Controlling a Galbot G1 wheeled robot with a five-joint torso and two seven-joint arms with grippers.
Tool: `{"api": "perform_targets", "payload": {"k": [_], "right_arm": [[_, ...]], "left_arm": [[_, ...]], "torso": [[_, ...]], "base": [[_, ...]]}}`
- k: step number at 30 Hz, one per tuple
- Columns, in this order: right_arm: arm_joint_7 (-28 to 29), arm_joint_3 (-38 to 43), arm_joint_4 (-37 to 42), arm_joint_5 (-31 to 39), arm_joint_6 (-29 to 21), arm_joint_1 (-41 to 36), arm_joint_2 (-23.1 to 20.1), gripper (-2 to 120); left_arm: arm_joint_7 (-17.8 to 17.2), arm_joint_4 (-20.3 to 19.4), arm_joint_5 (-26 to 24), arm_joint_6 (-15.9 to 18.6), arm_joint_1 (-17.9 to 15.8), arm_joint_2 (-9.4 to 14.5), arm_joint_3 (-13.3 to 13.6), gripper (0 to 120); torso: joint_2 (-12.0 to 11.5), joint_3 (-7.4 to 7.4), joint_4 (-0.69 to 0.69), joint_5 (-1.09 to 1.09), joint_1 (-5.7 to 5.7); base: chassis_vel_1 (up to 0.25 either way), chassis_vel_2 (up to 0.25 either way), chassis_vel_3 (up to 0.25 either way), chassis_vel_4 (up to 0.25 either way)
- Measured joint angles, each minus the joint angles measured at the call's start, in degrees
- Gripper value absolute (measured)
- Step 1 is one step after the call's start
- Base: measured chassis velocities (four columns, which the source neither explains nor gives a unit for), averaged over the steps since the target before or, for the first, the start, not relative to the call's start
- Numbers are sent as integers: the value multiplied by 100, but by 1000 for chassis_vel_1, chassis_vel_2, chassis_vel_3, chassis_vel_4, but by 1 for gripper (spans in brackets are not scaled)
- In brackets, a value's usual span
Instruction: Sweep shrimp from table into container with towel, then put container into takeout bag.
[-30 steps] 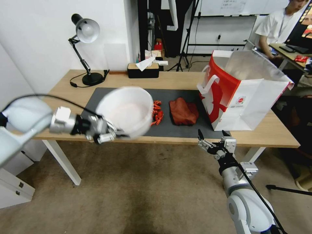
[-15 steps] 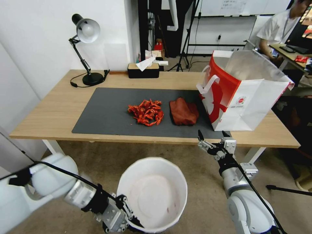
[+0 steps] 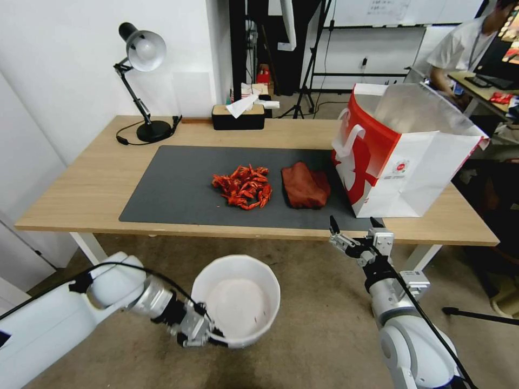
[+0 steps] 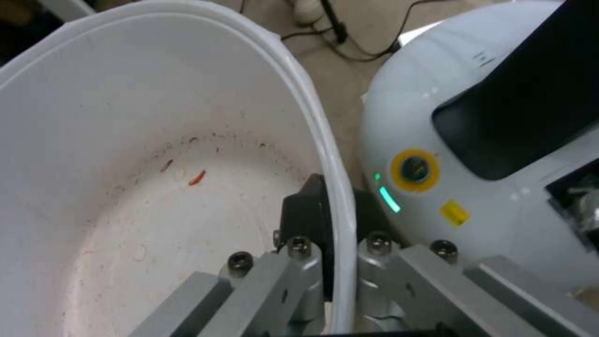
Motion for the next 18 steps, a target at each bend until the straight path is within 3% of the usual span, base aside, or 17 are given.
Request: {"api": "perform_targets", "payload": {"k": [2,3,7,15,18], "right_arm": [[1,-1,0,-2,-2,2,1,100],[5,-12,0,-12,-14,14,-5,100],[52,-22,0,-15,-31,45,-64,100],[316,-191,-68,53,-162,303,-226,100],[586,-437,-207,230,-368,731,-509,100]], "left_arm": [[0,17,1,0,-28,-7,12,0],[-3,221,4,-1,-331,-86,161,0],[-7,475,23,-1,-739,-168,333,0],[-13,552,82,26,-977,-221,448,0],[-16,554,85,44,-1016,-242,486,0]], "torso": [[0,0,0,0,0],[0,0,0,0,0],[0,0,0,0,0],[0,0,0,0,0],[0,0,1,-1,0]], "base": [[0,0,0,0],[0,0,0,0],[0,0,0,0],[0,0,0,0],[0,0,0,0]]}}
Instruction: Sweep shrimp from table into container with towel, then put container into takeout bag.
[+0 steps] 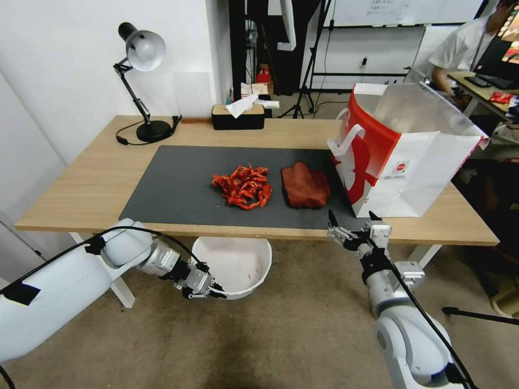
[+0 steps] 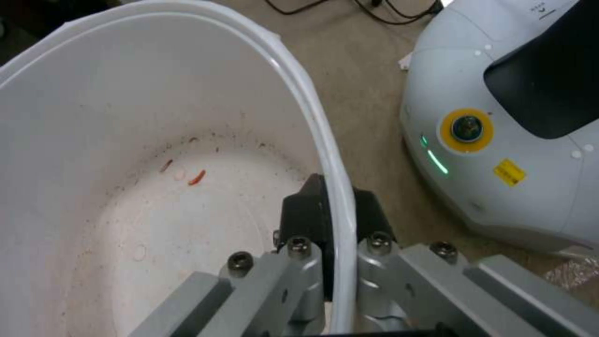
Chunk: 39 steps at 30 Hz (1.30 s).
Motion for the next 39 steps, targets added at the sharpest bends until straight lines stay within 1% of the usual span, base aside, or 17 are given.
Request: {"api": "perform_targets", "payload": {"k": [1,4,6,8,9,10,11,12,13,14,16,18,20,23,26,29,39], "right_arm": [[0,0,0,0,0,0,0,100],[416,-401,-295,277,-272,589,-367,100],[494,-477,-357,334,-315,695,-415,100],[892,-850,-652,693,-597,1232,-602,100],[892,-850,-652,693,-597,1232,-602,100],[1010,-938,-719,801,-695,1368,-631,100],[1315,-1166,-931,1052,-961,1755,-689,100],[1315,-1166,-931,1052,-961,1755,-689,100],[1481,-1288,-1082,1141,-1091,2006,-715,100],[1481,-1288,-1082,1141,-1091,2006,-715,100],[1904,-1576,-1404,1516,-1485,2544,-765,100],[1946,-1605,-1436,1550,-1520,2588,-769,100],[2243,-1844,-1713,1702,-1781,2947,-773,100],[2395,-1995,-1889,1843,-1928,3145,-759,100],[2449,-2044,-1937,1918,-1971,3211,-747,100],[2689,-2200,-2128,2252,-2169,3455,-683,100],[3154,-2241,-2343,2754,-2383,3679,-617,100]], "left_arm": [[0,0,0,0,0,0,0,0],[-1,-4,-1,29,-48,-15,49,0],[-1,-8,-1,36,-55,-15,53,0],[-2,-36,-9,72,-70,-12,65,0],[-2,-36,-9,72,-70,-12,65,0],[-2,-46,-11,77,-71,-9,65,0],[-1,-67,-20,85,-71,12,64,0],[-1,-67,-20,85,-71,12,64,0],[-1,-76,-24,91,-66,24,52,0],[-1,-76,-24,91,-66,24,52,0],[-1,-93,-26,96,-38,37,6,0],[-1,-97,-26,96,-32,39,-2,0],[0,-135,-26,103,37,48,-82,0],[2,-158,-26,108,82,62,-133,0],[4,-164,-26,108,107,66,-162,0],[9,-225,-29,112,213,117,-263,0],[24,-328,-31,118,412,176,-449,0]], "torso": [[0,0,0,0,0],[0,0,0,0,0],[0,1,0,1,1],[0,0,-1,0,1],[0,0,-1,0,1],[0,0,0,1,1],[0,0,0,1,1],[0,0,0,1,1],[0,0,0,1,1],[0,0,0,1,1],[0,0,0,1,1],[0,0,0,0,1],[0,0,0,0,1],[1,0,-1,1,1],[1,0,-2,0,1],[1,0,0,0,1],[1,0,-1,0,0]], "base": [[0,0,0,0],[0,0,0,0],[0,0,0,0],[0,0,0,0],[0,0,0,0],[0,0,0,0],[0,0,0,0],[0,0,0,0],[0,0,0,0],[0,0,0,0],[0,0,0,0],[0,0,0,0],[0,0,0,0],[0,0,0,0],[0,0,0,0],[0,0,0,0],[0,0,0,0]]}}
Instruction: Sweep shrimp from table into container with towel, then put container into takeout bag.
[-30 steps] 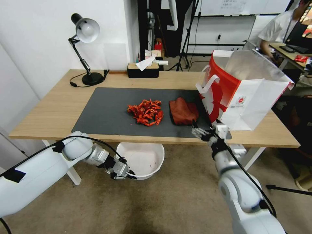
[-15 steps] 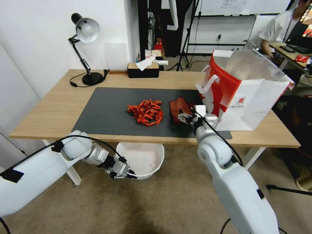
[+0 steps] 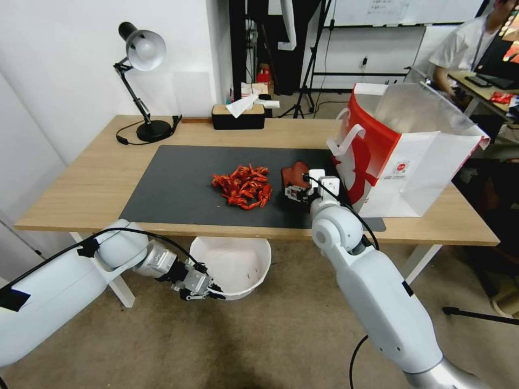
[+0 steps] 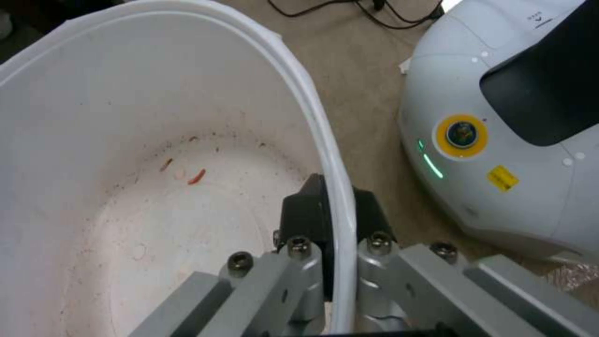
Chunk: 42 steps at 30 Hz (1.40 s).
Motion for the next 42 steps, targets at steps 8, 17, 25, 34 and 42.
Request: {"api": "perform_targets", "payload": {"k": [8,17,25,34,42], "right_arm": [[146,-64,-217,181,-25,169,69,100],[288,-100,-462,530,-41,264,98,99],[331,-60,-458,682,-35,232,83,79],[345,-43,-421,797,-15,195,71,51],[347,-31,-392,888,-14,169,41,25]], "left_arm": [[10,-35,-1,10,25,27,-30,0],[57,-45,-7,28,44,26,-40,0],[64,-44,-7,31,57,24,-48,0],[71,-38,-8,32,56,41,-53,0],[80,-27,-8,31,61,41,-61,0]], "torso": [[0,0,1,0,0],[0,0,0,1,-1],[1,-1,0,0,-1],[0,-1,0,0,-1],[0,-1,1,0,-1]], "base": [[0,0,0,0],[0,0,0,0],[0,0,0,0],[0,0,0,0],[0,0,0,0]]}}
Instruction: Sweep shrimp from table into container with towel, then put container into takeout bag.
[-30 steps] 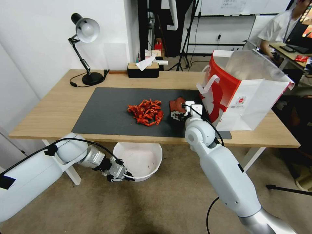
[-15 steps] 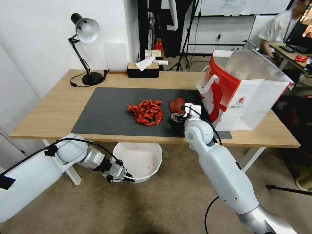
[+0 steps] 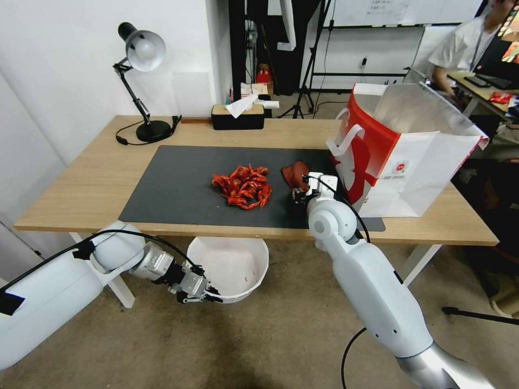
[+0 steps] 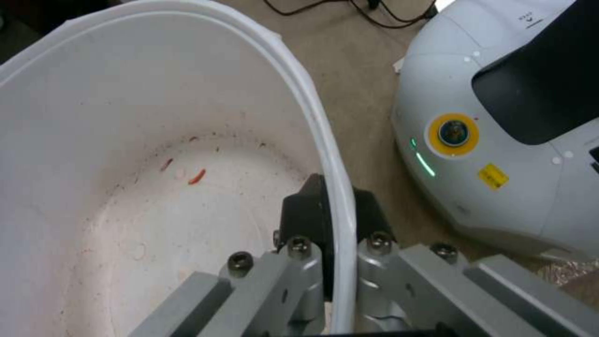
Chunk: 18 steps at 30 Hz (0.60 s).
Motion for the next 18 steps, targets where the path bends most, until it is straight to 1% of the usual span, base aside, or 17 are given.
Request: {"api": "perform_targets", "payload": {"k": [1,2,3,4,5,6,13,14,15,17,18], "right_arm": [[0,0,0,0,0,0,0,25],[0,3,2,13,0,-1,-4,22],[0,6,5,46,0,-3,-12,16],[0,6,5,46,0,-3,-12,16],[-1,11,10,77,0,-4,-20,10],[-1,16,19,107,0,-5,-29,8],[-194,124,160,350,-30,-31,-155,8],[-366,169,210,373,-31,-32,-216,8],[-366,169,210,373,-31,-32,-216,8],[-744,262,303,377,-31,-31,-395,8],[-744,262,303,377,-31,-31,-395,8]], "left_arm": [[0,0,0,0,0,0,0,0],[1,0,0,0,0,-1,-2,0],[3,2,0,-1,1,-2,-5,0],[3,2,0,-1,1,-2,-5,0],[5,5,1,-1,1,-2,-6,0],[6,9,1,-2,1,-2,-8,0],[12,22,6,-5,2,-9,-12,0],[13,22,6,-4,2,-8,-12,0],[13,22,6,-4,2,-8,-12,0],[15,21,7,-5,-3,-2,-21,0],[15,21,7,-5,-3,-2,-21,0]], "torso": [[0,0,0,0,0],[0,0,0,0,0],[0,0,0,0,0],[0,0,0,0,0],[0,0,0,0,0],[0,0,1,1,0],[-1,2,0,2,0],[-1,2,1,2,1],[-1,2,1,2,1],[-1,2,1,2,0],[-1,2,1,2,0]], "base": [[0,0,0,0],[0,0,0,0],[0,0,0,0],[0,0,0,0],[0,0,0,0],[0,0,0,0],[0,0,0,0],[0,0,0,0],[0,0,0,0],[0,0,0,0],[0,0,0,0]]}}
